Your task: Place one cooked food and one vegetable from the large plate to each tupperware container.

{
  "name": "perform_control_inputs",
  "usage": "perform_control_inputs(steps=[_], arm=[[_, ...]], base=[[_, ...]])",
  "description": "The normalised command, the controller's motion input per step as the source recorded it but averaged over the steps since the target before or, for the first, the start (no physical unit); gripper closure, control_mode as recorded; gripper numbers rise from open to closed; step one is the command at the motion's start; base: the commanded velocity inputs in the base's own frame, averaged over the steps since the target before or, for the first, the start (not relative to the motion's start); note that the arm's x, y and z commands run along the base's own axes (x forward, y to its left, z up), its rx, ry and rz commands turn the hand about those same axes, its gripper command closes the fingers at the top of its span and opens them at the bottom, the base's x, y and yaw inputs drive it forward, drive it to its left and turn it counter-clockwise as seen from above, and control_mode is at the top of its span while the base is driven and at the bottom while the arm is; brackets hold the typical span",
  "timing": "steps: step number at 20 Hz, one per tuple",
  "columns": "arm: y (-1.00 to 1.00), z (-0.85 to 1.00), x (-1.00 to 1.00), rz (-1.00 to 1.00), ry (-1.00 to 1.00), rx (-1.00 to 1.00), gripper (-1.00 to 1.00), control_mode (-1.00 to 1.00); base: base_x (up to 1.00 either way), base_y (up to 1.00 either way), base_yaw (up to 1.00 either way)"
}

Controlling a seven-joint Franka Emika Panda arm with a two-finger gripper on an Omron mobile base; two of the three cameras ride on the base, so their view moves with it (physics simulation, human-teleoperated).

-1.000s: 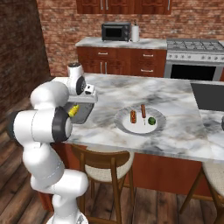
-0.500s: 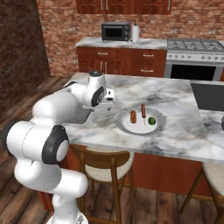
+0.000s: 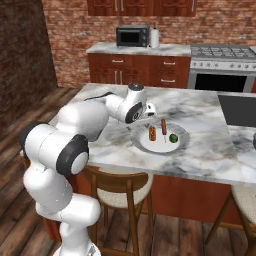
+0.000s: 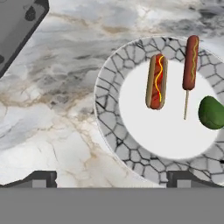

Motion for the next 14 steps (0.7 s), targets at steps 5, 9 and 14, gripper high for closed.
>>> perform_control_inputs(steps=[5, 9, 14], arm=[[-0.64, -0.38, 0.69, -0.06, 0.07, 0.0, -1.0, -1.0], [-0.1, -0.16, 0.64, -0.09, 0.12, -0.01, -1.0, -1.0], [-0.07, -0.07, 0.46, -0.03, 0.01, 0.04, -1.0, -1.0]], base=[[0.0, 0.0, 0.0], [0.0, 0.0, 0.0], [0.0, 0.0, 0.0]])
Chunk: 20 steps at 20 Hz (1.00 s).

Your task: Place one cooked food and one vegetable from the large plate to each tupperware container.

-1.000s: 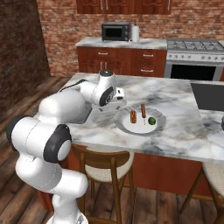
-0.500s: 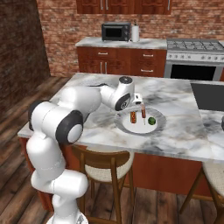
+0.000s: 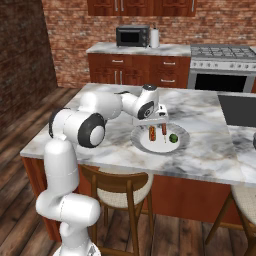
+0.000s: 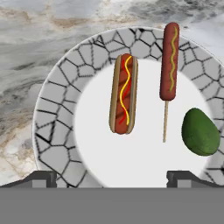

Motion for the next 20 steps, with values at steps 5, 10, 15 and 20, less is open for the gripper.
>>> perform_control_inputs(steps=[5, 10, 15, 20], arm=[[0.0, -0.3, 0.45, -0.03, 0.05, 0.04, -1.0, -1.0], [0.0, -0.48, 0.5, -0.11, 0.19, 0.0, -1.0, -1.0], [0.0, -0.28, 0.31, -0.13, 0.1, 0.03, -1.0, -1.0], [-0.05, -0.38, 0.14, -0.05, 0.02, 0.04, -1.0, -1.0]], base=[[0.0, 0.0, 0.0], [0.0, 0.0, 0.0], [0.0, 0.0, 0.0], [0.0, 0.0, 0.0]])
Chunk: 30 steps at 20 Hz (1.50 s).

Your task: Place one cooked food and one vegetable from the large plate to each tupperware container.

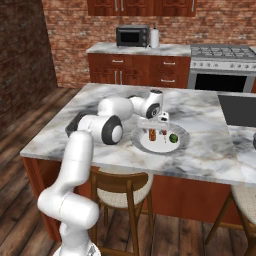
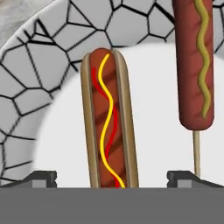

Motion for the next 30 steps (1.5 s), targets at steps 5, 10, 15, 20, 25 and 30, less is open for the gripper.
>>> perform_control_inputs(steps=[5, 10, 15, 20, 25, 30], arm=[[0.0, -0.47, 0.15, -0.05, 0.03, 0.0, -1.0, -1.0], [0.0, -0.3, 0.01, 0.0, 0.03, 0.03, -1.0, -1.0], [0.04, -0.18, 0.0, 0.0, 0.0, 0.03, 1.0, -1.0], [0.11, -0.04, 0.0, 0.0, 0.01, 0.01, 1.0, -1.0], [0.14, 0.15, -0.28, -0.03, 0.03, -0.06, 1.0, -1.0], [0.74, 0.86, -0.98, 0.02, -0.03, -0.15, 1.0, -1.0]], base=[[0.0, 0.0, 0.0], [0.0, 0.0, 0.0], [0.0, 0.0, 0.0], [0.0, 0.0, 0.0], [0.0, 0.0, 0.0], [0.0, 0.0, 0.0]])
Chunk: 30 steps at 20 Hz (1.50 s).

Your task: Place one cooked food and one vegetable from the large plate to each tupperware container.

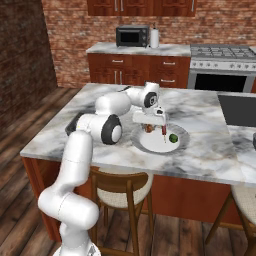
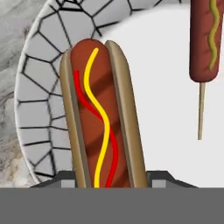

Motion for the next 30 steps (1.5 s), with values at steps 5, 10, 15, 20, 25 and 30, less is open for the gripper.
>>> perform_control_inputs(steps=[5, 10, 15, 20, 25, 30], arm=[[0.97, 0.97, -0.97, -0.04, 0.0, -0.05, 1.0, -1.0], [1.0, 0.81, -0.85, -0.31, -0.19, 0.0, 1.0, -1.0], [1.0, 0.4, -0.16, -0.39, -0.19, 0.0, 1.0, -1.0], [1.0, 0.02, 0.0, -0.17, -0.11, -0.1, 1.0, -1.0], [0.99, 0.01, 0.21, 0.0, 0.34, -0.19, 1.0, -1.0], [0.48, 0.01, 0.12, 0.05, 0.26, 0.0, 1.0, -1.0]], base=[[0.0, 0.0, 0.0], [0.0, 0.0, 0.0], [0.0, 0.0, 0.0], [0.0, 0.0, 0.0], [0.0, 0.0, 0.0], [0.0, 0.0, 0.0]])
